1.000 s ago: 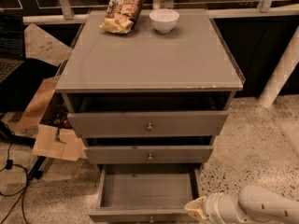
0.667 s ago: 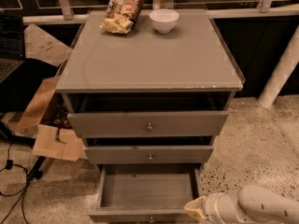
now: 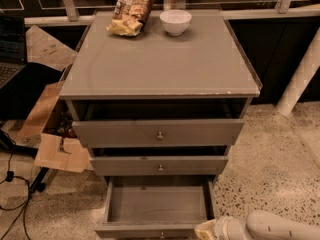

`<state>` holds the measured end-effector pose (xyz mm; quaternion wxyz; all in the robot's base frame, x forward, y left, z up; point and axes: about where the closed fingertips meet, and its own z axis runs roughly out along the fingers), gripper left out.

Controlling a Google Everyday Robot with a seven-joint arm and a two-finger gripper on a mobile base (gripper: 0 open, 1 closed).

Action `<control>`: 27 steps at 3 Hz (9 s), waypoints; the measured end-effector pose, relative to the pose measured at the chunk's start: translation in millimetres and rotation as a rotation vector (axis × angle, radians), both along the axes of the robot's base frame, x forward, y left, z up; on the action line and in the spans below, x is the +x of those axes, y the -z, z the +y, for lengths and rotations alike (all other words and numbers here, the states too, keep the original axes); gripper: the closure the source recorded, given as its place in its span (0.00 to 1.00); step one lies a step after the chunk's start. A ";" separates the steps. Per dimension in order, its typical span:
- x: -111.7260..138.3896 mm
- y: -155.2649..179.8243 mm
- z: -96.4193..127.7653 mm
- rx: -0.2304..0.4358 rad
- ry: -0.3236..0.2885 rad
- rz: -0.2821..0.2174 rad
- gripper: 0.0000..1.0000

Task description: Close bottom drawer

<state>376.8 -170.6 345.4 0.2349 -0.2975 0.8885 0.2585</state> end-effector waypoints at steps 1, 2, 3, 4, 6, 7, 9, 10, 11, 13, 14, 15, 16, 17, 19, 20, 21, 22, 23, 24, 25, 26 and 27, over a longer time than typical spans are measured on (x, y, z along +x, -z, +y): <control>0.3 42.5 -4.8 0.018 0.027 0.042 1.00; 8.0 75.9 -8.6 0.033 0.044 0.079 1.00; 19.0 109.8 -11.1 0.048 0.053 0.122 1.00; 19.0 109.8 -11.0 0.048 0.053 0.122 1.00; 28.1 142.3 -2.3 0.060 0.056 0.182 1.00; 35.7 161.1 3.6 0.064 0.051 0.218 1.00; 47.5 168.8 7.1 0.044 0.022 0.204 1.00; 75.0 161.1 15.8 0.010 -0.040 0.150 1.00; 115.3 134.2 35.5 -0.020 -0.113 0.053 1.00; 142.3 117.4 46.4 -0.055 -0.147 -0.005 1.00; 111.5 117.0 35.6 -0.034 -0.094 0.016 1.00; 77.3 123.2 20.4 -0.011 -0.007 0.053 1.00; 63.0 138.2 12.7 0.006 0.042 0.094 1.00; 68.1 154.1 14.4 0.017 0.031 0.116 1.00; 99.8 164.8 27.9 0.024 -0.060 0.108 1.00; 103.2 171.5 27.7 0.006 -0.058 0.111 1.00; 110.3 184.7 20.5 -0.011 -0.041 0.124 1.00; 125.5 185.5 13.8 -0.027 -0.028 0.102 1.00; 125.5 185.5 13.8 -0.027 -0.028 0.102 1.00; 151.3 180.9 10.5 -0.046 -0.017 0.054 1.00; 187.4 171.2 11.1 -0.071 0.003 -0.014 1.00; 245.8 161.5 14.4 -0.119 0.030 -0.089 1.00; 242.7 163.0 14.3 -0.117 0.030 -0.086 1.00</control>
Offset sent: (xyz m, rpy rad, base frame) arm 0.0216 -0.0172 -0.1162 0.0458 0.1207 -0.0691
